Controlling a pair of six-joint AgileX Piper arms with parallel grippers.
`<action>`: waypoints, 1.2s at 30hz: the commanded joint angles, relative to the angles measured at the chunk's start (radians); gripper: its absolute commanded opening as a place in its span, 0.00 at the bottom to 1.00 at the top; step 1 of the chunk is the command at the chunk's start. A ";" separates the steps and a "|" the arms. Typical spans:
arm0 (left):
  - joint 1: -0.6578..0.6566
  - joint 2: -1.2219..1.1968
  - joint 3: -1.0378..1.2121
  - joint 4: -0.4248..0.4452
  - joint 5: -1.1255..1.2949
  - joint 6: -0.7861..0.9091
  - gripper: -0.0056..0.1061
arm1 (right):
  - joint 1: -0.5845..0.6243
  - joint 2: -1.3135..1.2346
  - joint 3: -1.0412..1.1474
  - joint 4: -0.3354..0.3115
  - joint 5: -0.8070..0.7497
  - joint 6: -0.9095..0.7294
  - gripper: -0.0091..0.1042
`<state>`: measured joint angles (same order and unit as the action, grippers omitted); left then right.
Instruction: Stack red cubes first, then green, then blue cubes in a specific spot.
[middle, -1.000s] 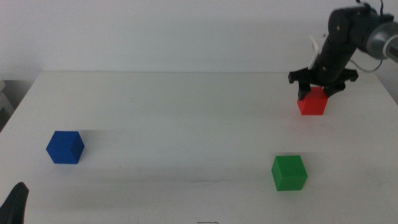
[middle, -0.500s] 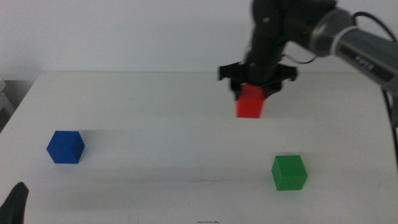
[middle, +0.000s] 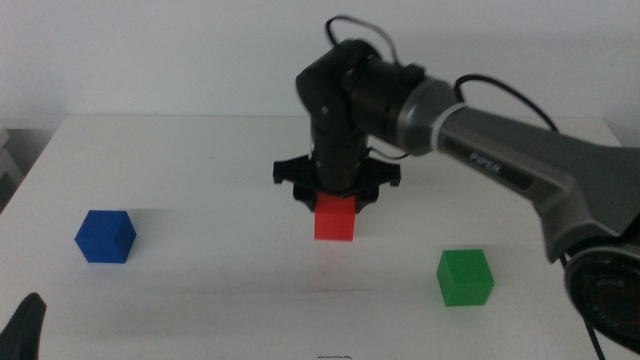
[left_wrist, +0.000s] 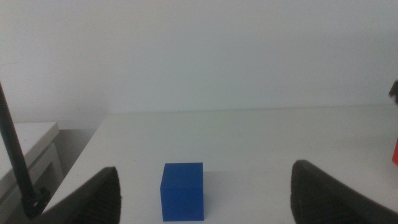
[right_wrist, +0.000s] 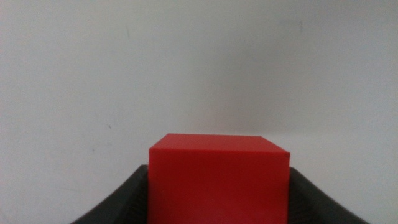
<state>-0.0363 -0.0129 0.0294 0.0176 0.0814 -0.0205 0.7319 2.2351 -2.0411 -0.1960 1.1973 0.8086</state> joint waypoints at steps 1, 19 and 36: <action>-0.001 -0.021 -0.003 -0.004 -0.081 -0.001 0.89 | 0.013 -0.054 -0.028 -0.047 -0.004 0.033 0.07; -0.001 -0.021 -0.003 -0.004 -0.081 -0.002 0.89 | 0.042 -0.052 0.137 -0.042 -0.101 0.063 0.07; -0.001 -0.021 -0.003 -0.004 -0.081 -0.002 0.89 | 0.042 -0.284 0.136 -0.063 0.003 -0.055 0.81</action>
<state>-0.0363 -0.0129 0.0294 0.0176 0.0814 -0.0205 0.7715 2.0709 -1.8795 -0.2149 1.1705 0.7986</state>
